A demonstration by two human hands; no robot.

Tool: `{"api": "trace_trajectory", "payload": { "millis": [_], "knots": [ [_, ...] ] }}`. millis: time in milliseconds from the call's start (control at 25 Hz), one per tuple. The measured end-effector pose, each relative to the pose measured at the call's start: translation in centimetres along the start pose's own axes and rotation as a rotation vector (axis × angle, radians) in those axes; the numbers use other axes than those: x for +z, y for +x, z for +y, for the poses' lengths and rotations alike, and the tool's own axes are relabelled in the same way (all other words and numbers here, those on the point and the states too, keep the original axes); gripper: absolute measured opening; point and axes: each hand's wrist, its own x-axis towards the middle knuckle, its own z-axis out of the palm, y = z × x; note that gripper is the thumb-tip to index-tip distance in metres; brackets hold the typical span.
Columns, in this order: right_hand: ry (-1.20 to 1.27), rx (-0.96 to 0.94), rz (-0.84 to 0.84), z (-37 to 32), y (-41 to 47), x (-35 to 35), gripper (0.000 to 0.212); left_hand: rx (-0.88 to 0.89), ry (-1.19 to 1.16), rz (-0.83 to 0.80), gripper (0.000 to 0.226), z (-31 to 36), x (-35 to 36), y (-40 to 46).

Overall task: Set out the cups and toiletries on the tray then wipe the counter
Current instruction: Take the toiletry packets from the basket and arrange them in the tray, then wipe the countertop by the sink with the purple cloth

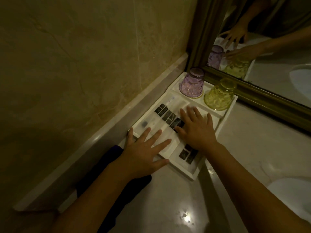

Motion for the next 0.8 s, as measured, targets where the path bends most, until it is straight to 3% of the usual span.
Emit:
{"api": "trace_trajectory", "payload": {
  "millis": [160, 360, 440, 600, 800],
  "knots": [
    [0.018, 0.016, -0.061, -0.7, -0.1, -1.4, 0.065, 0.006, -0.045, 0.02, 0.063, 0.1, -0.5, -0.5],
    [0.314, -0.033, 0.252, -5.7, -7.1, -3.3, 0.056, -0.08, -0.259, 0.295, 0.065, -1.4, -1.7, -5.5],
    [0.402, -0.101, 0.266, -8.7, -11.1, -2.8, 0.052, -0.165, -0.286, 0.219, 0.066, -2.4, -0.8, -8.4],
    [0.49, -0.097, 0.105, -13.9, -15.4, -1.0, 0.055, -0.189, -0.185, 0.037, 0.064, -3.8, 1.6, -11.7],
    [0.265, 0.002, -0.031, -18.4, -15.6, 1.7, 0.066, -0.185, -0.103, -0.027, 0.063, -4.5, 3.4, -12.9]
  ]
}}
